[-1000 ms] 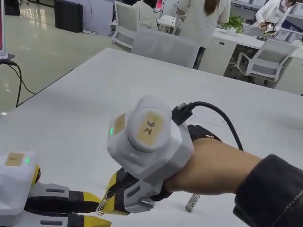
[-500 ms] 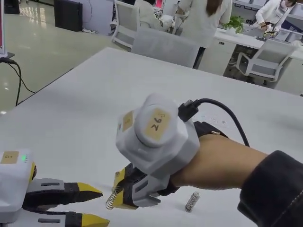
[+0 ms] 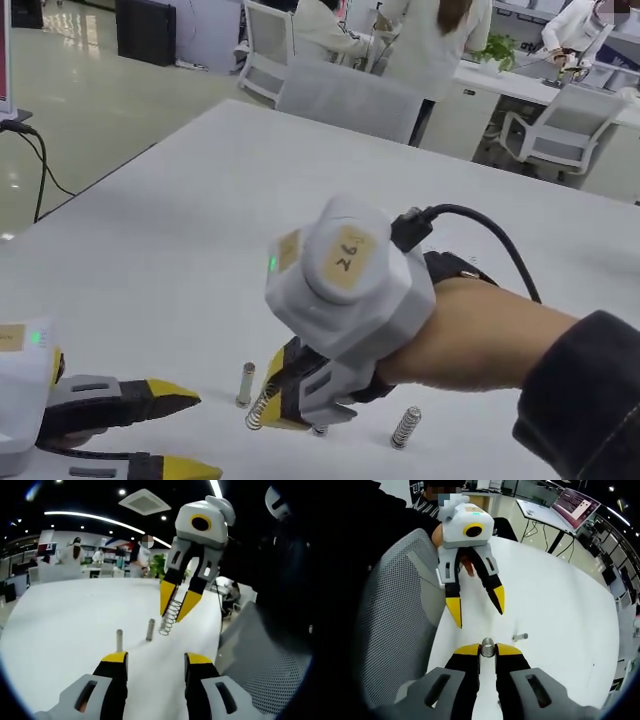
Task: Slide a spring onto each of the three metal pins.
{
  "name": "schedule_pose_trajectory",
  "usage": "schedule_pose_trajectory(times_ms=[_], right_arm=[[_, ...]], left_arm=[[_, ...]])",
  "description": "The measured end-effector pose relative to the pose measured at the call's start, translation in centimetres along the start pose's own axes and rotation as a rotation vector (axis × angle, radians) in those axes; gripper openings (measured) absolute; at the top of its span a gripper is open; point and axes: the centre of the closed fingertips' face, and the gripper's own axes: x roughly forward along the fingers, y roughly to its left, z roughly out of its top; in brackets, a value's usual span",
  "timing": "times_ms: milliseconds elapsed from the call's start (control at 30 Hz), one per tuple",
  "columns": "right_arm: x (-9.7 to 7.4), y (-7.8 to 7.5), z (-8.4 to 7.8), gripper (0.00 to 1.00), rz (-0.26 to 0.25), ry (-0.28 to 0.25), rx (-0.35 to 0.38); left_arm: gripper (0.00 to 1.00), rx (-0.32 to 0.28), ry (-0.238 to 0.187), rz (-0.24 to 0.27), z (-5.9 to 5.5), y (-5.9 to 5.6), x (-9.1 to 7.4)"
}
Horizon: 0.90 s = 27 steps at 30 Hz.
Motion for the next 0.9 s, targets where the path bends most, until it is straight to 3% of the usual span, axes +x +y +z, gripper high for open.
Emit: schedule_pose_trajectory(times_ms=[667, 900], right_arm=[[-0.9, -3.1, -0.7, 0.08, -0.059, 0.054, 0.009], [-0.4, -4.7, -0.5, 0.08, -0.090, 0.067, 0.004]], left_arm=[[0.42, -0.008, -0.001, 0.010, -0.2, 0.0, -0.1], [0.42, -0.009, 0.004, 0.005, -0.3, -0.1, 0.0]])
